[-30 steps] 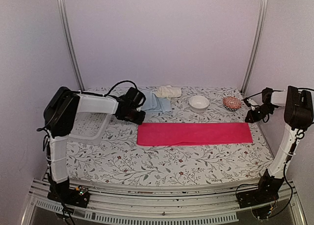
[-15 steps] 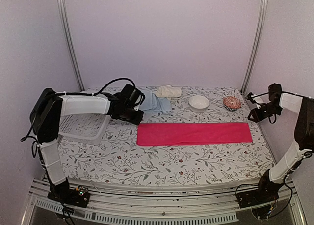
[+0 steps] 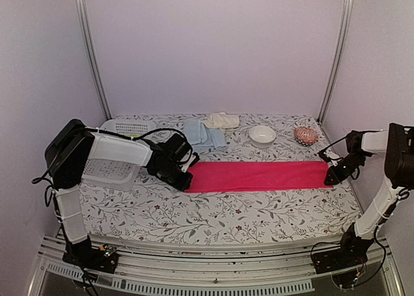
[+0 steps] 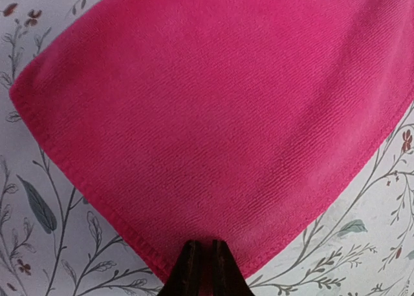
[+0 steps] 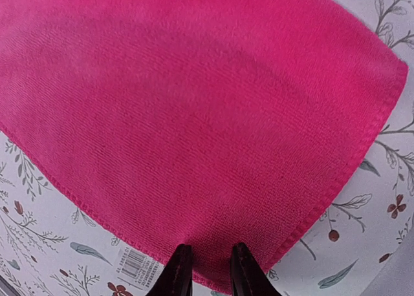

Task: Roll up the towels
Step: Smooth out the towel at the center of the board.

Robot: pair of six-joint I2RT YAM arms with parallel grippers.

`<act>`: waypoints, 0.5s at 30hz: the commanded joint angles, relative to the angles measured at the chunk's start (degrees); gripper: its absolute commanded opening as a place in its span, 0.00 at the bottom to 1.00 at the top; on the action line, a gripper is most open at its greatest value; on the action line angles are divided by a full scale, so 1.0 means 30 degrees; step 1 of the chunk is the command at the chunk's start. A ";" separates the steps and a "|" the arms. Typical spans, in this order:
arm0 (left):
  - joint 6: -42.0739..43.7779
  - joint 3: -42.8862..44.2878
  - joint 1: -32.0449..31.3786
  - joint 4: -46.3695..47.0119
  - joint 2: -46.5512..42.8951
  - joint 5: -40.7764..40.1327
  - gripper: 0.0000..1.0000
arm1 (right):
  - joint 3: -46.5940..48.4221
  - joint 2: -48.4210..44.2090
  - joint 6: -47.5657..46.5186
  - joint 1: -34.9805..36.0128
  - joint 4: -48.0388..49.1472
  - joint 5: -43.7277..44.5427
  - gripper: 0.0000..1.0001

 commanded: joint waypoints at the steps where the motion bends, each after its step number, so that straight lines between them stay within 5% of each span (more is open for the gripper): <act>1: -0.0206 -0.0887 -0.0099 -0.0834 0.0940 -0.0234 0.11 | -0.0625 0.0238 -0.0481 -0.0248 -0.0287 0.1321 0.23; 15: -0.1405 -0.3965 -0.0922 -0.0894 -0.2337 0.1293 0.09 | 0.2184 0.0746 -0.2241 -0.1385 -0.2609 0.1728 0.24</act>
